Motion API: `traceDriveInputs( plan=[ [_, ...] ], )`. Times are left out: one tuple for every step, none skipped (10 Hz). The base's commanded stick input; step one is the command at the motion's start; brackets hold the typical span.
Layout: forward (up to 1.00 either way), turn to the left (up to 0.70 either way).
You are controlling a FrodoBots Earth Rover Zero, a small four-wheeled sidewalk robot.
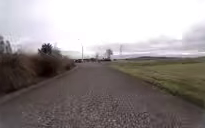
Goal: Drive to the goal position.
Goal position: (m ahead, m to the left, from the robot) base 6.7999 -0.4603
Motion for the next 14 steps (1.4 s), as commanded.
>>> traceDriveInputs(
  plan=[
    [1.00, 0.00],
    [1.00, 0.00],
    [1.00, 0.00],
    [1.00, 0.00],
    [1.00, 0.13],
    [1.00, 0.31],
    [1.00, 0.30],
    [1.00, 0.11],
    [1.00, 0.00],
    [1.00, 0.00],
    [1.00, 0.00],
    [1.00, 0.00],
    [1.00, 0.00],
    [1.00, 0.00]
  ],
)
